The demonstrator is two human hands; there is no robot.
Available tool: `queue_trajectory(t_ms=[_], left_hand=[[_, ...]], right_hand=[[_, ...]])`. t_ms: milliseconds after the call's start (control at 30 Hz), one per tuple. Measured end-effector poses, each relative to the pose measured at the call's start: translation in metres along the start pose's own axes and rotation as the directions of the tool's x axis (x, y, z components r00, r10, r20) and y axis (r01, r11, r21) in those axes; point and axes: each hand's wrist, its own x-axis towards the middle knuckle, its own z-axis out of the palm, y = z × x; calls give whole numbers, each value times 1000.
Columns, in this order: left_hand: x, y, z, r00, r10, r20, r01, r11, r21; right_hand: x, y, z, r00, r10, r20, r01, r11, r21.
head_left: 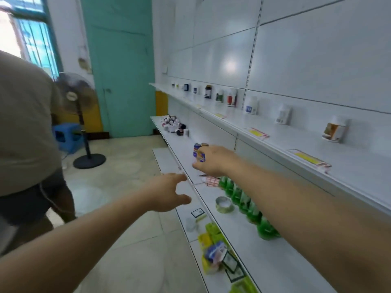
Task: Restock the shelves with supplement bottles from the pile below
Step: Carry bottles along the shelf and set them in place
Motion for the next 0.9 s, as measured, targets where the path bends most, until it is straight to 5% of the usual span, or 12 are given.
queue_trajectory(t_ms=[467,900], left_hand=[[310,-130,-42,994,-103,23,104,994,-35],[586,-371,-104,997,-50,61,54,997,-53]], right_hand=[[354,53,40,997,65,37,-68,995,69],[713,-12,110,989,113,96,-123,987,103]])
